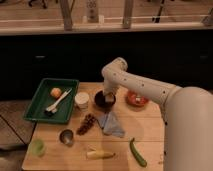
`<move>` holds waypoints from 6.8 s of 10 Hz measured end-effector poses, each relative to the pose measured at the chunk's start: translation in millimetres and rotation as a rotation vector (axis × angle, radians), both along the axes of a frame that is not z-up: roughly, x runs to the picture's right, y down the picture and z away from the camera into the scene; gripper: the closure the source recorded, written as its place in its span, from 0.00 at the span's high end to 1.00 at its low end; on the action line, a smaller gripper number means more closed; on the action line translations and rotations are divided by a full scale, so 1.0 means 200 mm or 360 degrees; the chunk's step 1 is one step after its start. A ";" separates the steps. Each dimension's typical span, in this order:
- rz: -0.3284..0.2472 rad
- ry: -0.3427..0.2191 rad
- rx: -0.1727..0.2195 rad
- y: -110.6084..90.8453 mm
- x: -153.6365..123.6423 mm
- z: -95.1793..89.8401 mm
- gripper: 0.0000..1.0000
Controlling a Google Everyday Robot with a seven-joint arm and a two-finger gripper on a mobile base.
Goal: Place eraser in purple bowl
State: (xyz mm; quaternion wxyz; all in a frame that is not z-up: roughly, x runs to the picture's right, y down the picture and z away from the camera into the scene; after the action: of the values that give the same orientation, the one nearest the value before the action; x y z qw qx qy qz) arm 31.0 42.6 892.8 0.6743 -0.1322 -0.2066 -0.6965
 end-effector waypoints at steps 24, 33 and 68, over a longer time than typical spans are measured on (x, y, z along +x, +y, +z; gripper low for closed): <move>-0.0055 -0.0014 -0.0108 0.05 -0.08 -0.02 0.80; -0.0064 -0.0007 -0.0122 0.07 -0.07 -0.01 0.80; -0.0063 -0.0007 -0.0125 0.07 -0.07 -0.01 0.80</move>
State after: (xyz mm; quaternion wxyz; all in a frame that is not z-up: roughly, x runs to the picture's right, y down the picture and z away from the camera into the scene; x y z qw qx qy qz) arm 17.2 57.6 890.7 0.6542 -0.1612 -0.2325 -0.7014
